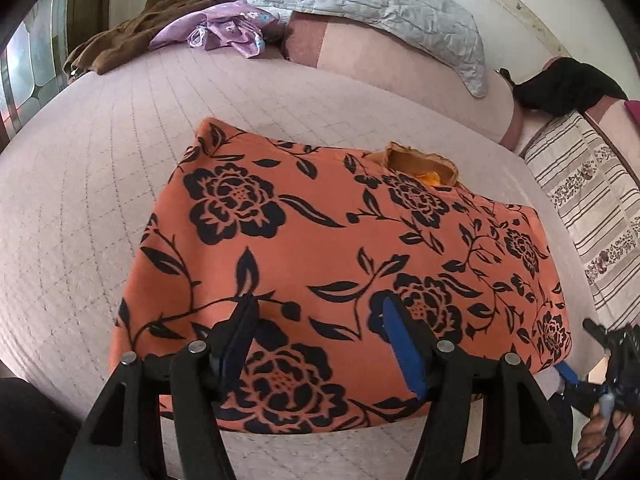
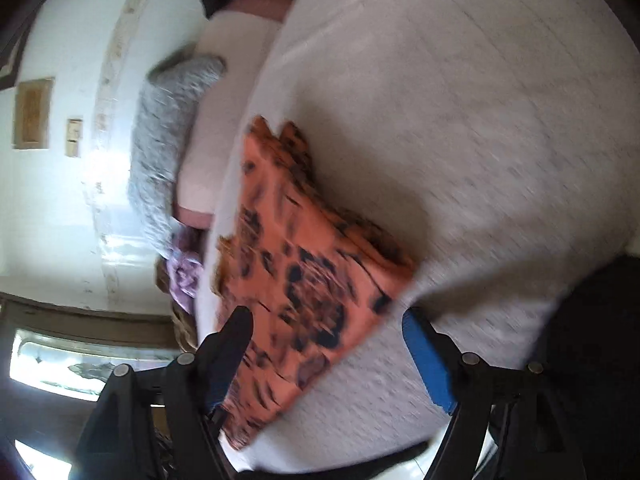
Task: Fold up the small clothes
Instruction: 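Smooth the folded blouse flat with both tools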
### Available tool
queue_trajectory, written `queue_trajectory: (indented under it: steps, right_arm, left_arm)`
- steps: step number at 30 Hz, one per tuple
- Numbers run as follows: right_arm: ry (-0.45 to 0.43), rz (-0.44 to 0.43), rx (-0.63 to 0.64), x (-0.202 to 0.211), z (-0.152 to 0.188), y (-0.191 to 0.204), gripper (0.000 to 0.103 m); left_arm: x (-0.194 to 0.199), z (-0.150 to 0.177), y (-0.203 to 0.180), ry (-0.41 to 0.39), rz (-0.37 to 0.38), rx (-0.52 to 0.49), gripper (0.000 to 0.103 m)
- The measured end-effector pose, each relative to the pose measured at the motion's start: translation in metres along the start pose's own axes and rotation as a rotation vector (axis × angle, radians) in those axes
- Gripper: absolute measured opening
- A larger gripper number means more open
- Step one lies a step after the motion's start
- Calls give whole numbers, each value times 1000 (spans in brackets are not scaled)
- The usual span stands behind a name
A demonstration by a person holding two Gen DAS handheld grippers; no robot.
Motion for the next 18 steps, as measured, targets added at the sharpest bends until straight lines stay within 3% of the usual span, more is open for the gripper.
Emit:
queue_trajectory:
  steps: [2, 5, 7, 9, 12, 14, 16, 17, 18]
  right_arm:
    - [-14, -8, 4, -2, -5, 9, 76]
    - [5, 65, 37, -18, -8, 8, 60]
    - [-2, 92, 30, -24, -11, 0, 12]
    - [21, 59, 35, -21, -10, 1, 11]
    - [-61, 86, 212, 8, 2, 28, 10]
    - [-77, 103, 258, 15, 6, 30, 10]
    - [-31, 179, 237, 2, 5, 6, 16]
    - [36, 196, 181, -8, 4, -12, 17]
    - [56, 153, 138, -7, 3, -17, 23]
  left_arm:
    - [-1, -2, -4, 2, -1, -13, 65]
    - [-5, -4, -10, 8, -2, -24, 65]
    - [-7, -5, -16, 18, -8, -37, 65]
    - [-4, -8, -22, 8, -11, -53, 65]
    - [4, -15, -30, -49, -14, -79, 65]
    - [-3, -15, -33, -37, -24, -84, 67]
    - [-22, -8, -32, 35, -25, -80, 67]
    - [-32, -4, -31, 54, -38, -89, 67]
    - [-34, -3, -31, 38, -52, -105, 68]
Point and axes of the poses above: each gripper's, at about its wrist camera, not at the fingertips, and x roughly against the way its jaws point, y to its left, z to its underside, the point moved 6 cm from there along -x, roughly the way its jaws point, and after that the axes turned 9 degrees about -x, right-handed, at the moved point
